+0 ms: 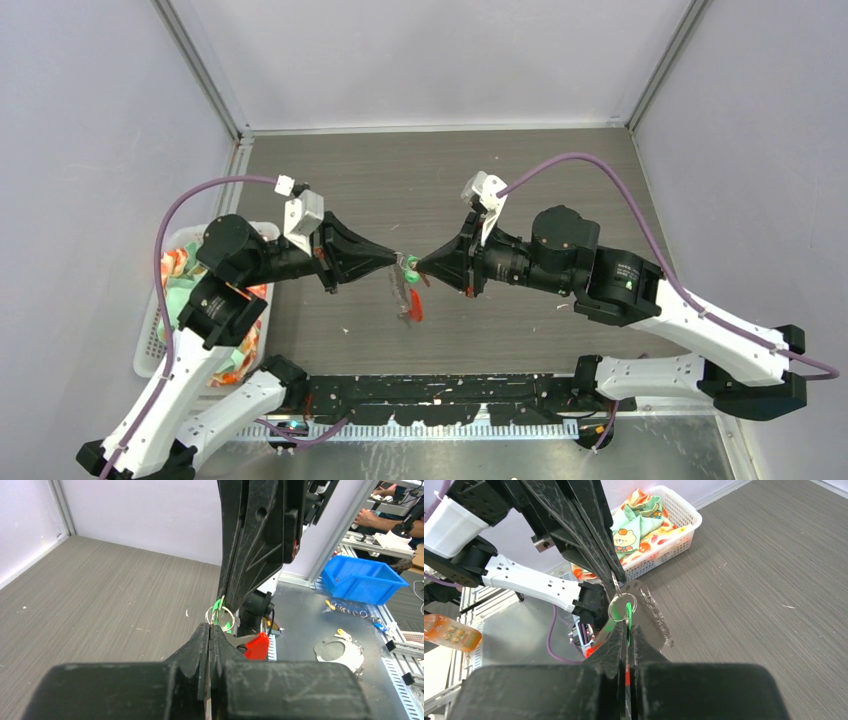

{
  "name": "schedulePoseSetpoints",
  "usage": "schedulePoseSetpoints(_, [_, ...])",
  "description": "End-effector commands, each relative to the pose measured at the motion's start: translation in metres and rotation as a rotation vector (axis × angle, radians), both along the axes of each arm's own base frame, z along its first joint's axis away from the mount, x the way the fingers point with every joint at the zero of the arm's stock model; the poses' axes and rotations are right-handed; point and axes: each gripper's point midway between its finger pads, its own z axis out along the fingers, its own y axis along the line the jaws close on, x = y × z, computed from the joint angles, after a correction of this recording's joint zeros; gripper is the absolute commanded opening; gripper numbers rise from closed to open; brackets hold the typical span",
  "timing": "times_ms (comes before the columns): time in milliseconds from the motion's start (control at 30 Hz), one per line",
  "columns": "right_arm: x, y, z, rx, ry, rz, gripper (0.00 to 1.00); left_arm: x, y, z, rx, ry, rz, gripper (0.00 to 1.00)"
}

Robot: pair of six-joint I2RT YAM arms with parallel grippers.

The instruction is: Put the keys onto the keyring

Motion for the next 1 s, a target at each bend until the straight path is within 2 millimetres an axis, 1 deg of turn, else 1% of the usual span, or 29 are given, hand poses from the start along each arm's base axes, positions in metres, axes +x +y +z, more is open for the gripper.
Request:
schedulePoseSetpoints(0, [-0.004,-0.008,0.042,0.108,-0.050,0.007,0.01,-0.009,0.001,0.002,-0.004,-0.045,-0.037,0.00])
schedulePoseSetpoints(233, [-0.007,0.008,0.036,0.060,-0.032,0.058,0.01,-0.011,0.000,0.001,0.000,-0.047,-0.055,0.00])
schedulePoseSetpoints(400, [-0.004,0.008,0.033,0.039,-0.031,0.046,0.01,-0.013,0.001,0.003,-0.004,-0.054,-0.056,0.00])
schedulePoseSetpoints(600, [0.000,0.011,0.027,-0.010,-0.021,0.032,0.01,-0.014,0.003,0.011,-0.021,-0.070,-0.048,0.00])
schedulePoseSetpoints(767, [0.000,0.007,0.028,-0.014,-0.022,0.025,0.01,-0.018,0.005,0.011,-0.020,-0.079,-0.046,0.00])
schedulePoseSetpoints(967, [0.004,-0.012,0.034,-0.018,-0.054,-0.026,0.01,-0.015,0.006,0.006,-0.008,-0.098,-0.033,0.00])
